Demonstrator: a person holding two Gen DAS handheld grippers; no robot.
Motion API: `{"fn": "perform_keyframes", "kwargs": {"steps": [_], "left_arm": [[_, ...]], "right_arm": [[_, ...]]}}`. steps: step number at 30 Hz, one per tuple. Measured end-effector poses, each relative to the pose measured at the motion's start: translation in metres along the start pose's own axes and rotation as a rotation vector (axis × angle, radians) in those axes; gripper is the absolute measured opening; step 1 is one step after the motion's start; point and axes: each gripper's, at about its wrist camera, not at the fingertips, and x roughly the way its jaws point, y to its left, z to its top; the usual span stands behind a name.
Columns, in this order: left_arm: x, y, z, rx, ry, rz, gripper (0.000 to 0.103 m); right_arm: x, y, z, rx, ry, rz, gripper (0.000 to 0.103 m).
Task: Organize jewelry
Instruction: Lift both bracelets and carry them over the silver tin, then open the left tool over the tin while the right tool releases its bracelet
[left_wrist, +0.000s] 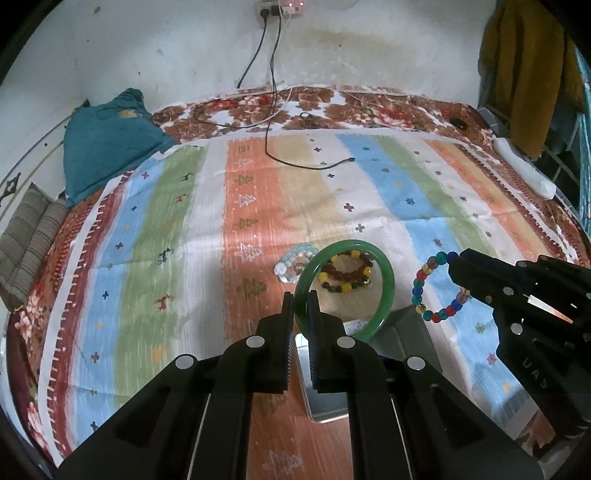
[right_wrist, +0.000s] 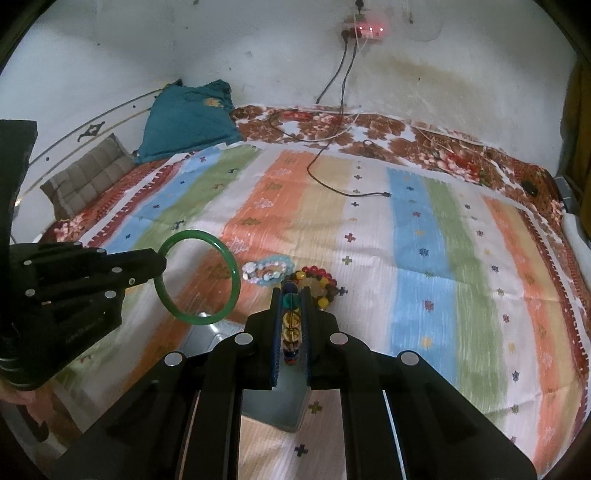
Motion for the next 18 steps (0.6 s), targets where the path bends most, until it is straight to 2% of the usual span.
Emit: {"fn": "perform_keyframes", "kwargs": {"steps": [15, 18], "left_arm": [[-0.011, -0.011, -0.018, 0.025, -0.005, -0.012, 0.007], [-0.01, -0.011, -0.018, 0.009, 0.009, -0.04, 0.007]], "right_arm": [[-0.011, 0.006, -0.015, -0.016, 0.003, 0.03, 0.01], [-0.009, 0.006, -0.015, -0.01, 0.01, 0.041, 0.01]]}}
